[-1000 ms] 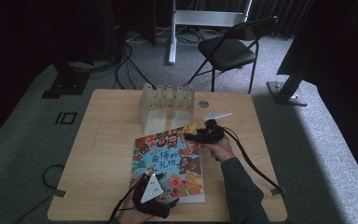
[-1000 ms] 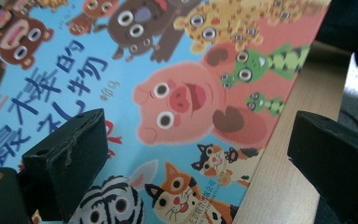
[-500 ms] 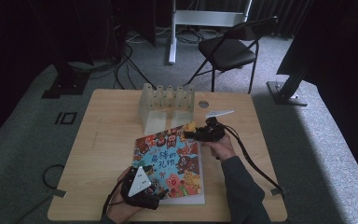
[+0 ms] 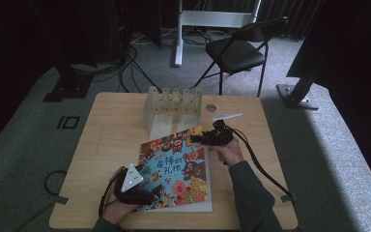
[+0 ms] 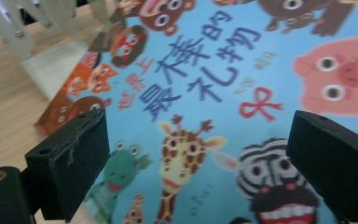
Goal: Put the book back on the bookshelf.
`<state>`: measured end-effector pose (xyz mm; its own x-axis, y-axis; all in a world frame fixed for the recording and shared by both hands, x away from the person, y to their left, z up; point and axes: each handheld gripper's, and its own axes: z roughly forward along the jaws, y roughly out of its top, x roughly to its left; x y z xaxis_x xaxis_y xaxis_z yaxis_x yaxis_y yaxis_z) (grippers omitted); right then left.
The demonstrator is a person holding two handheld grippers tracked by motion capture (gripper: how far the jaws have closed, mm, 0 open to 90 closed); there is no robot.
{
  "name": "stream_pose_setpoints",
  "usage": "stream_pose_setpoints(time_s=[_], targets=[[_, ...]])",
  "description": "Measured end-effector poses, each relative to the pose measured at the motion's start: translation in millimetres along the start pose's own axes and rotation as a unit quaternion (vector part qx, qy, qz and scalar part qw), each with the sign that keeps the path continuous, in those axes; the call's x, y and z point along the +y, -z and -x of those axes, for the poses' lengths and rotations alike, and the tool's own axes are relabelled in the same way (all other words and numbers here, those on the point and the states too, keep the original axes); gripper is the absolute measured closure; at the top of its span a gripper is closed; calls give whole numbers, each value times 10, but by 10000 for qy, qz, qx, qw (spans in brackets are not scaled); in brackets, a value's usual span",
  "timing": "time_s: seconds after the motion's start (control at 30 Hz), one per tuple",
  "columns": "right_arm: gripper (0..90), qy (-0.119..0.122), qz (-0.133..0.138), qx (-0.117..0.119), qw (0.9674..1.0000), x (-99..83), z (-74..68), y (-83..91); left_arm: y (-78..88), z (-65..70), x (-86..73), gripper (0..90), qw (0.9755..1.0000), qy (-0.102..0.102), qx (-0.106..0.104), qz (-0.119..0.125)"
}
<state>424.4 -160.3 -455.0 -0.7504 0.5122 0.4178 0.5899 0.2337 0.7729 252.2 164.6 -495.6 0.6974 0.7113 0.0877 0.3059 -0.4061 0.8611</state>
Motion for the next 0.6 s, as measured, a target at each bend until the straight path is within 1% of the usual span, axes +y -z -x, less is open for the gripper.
stream_pose_setpoints(time_s=[0.17, 0.27, 0.33, 0.53, 0.6], targets=[[658, -103, 64, 24, 9999, 1, -9, 10, -18, -69, -28, 61, 9999, 43, 116, -66], [664, -108, 101, 22, 9999, 2, -27, 24, -27, -117, -47, 61, 9998, 80, 155, -124], [668, -100, 125, 23, 9999, 3, -43, 37, -23, -139, -52, 61, 9997, 100, 184, -114], [675, -101, 176, 2, 9998, 3, -77, 62, -10, -175, -61, 61, 9995, 123, 238, -151], [677, -102, 189, -6, 9998, 3, -89, 71, -3, -187, -63, 61, 9995, 142, 257, -127]])
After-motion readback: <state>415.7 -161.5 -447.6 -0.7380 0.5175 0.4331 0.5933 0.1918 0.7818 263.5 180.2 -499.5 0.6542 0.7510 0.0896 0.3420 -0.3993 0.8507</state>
